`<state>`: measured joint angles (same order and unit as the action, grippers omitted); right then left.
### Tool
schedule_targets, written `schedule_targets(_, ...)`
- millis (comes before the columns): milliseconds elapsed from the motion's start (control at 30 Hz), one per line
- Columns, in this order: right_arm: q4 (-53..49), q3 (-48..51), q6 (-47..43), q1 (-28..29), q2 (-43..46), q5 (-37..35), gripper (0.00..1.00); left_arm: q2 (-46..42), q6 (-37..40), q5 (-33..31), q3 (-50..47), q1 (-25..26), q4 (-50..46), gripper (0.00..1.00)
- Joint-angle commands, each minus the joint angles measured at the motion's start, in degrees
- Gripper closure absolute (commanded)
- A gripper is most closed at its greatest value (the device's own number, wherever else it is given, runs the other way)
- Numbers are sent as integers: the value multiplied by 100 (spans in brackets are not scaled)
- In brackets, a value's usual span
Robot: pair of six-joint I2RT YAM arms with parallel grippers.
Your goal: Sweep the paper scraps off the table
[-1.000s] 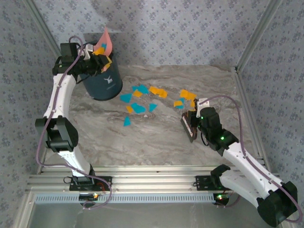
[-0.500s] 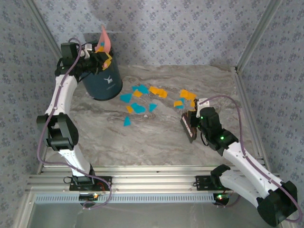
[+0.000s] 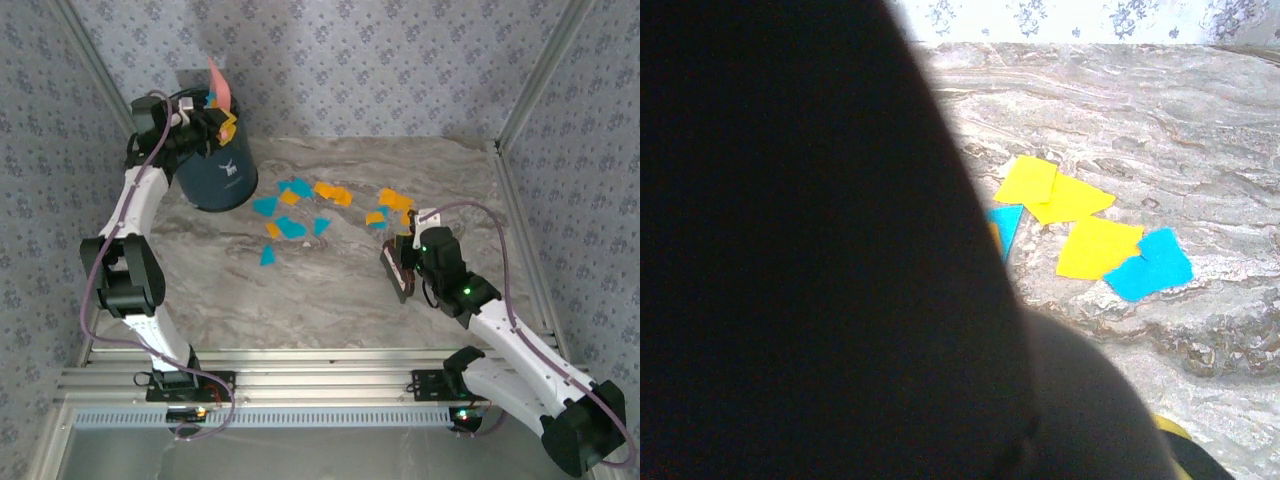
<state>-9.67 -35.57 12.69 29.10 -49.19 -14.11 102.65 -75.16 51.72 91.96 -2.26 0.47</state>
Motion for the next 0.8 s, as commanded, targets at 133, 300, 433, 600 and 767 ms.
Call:
schedule_targets(133,58,-1,89,-30,24,-4,100,-302,-1306,56,-399,-33,1663,100)
schedule_targets(300,69,3,99,-25,21,4,100,-359,-1797,-47,-574,-36,2190,100)
schedule_targets(433,60,19,96,-26,32,-4,100,-372,-2348,-160,-781,-30,2827,100)
schedule_targets(600,69,20,102,-23,30,5,100,-316,-3189,-355,-1066,-36,3833,100)
schedule_targets(767,64,43,102,-21,32,-4,100,-369,-3431,-477,-1202,-37,4047,100)
